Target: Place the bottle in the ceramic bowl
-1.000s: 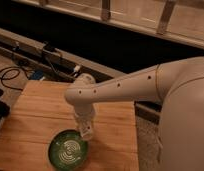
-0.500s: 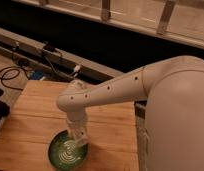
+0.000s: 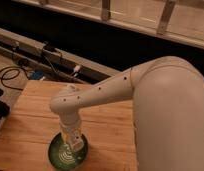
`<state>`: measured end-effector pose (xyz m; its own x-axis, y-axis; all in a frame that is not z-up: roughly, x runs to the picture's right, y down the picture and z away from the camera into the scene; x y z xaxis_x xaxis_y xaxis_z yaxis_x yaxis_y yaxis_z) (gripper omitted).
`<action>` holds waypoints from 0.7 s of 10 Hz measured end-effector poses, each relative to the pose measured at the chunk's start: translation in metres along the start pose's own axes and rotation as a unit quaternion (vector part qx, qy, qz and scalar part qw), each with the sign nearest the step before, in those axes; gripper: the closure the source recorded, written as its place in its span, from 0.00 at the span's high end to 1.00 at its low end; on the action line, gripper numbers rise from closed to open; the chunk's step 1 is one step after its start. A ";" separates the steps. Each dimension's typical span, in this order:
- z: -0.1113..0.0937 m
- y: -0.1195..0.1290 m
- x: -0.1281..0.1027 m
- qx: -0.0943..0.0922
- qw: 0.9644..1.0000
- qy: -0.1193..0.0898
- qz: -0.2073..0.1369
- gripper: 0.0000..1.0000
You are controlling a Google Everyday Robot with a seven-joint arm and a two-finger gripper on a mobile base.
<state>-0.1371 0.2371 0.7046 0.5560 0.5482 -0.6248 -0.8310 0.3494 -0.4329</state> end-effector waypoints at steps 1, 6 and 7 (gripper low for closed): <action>0.000 0.000 0.000 0.000 1.000 0.000 0.000 0.05; 0.000 -0.001 0.000 0.000 1.000 0.000 0.001 0.57; 0.000 0.000 0.000 0.000 1.000 0.000 0.000 0.67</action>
<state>-0.1368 0.2371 0.7046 0.5555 0.5482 -0.6253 -0.8313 0.3491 -0.4325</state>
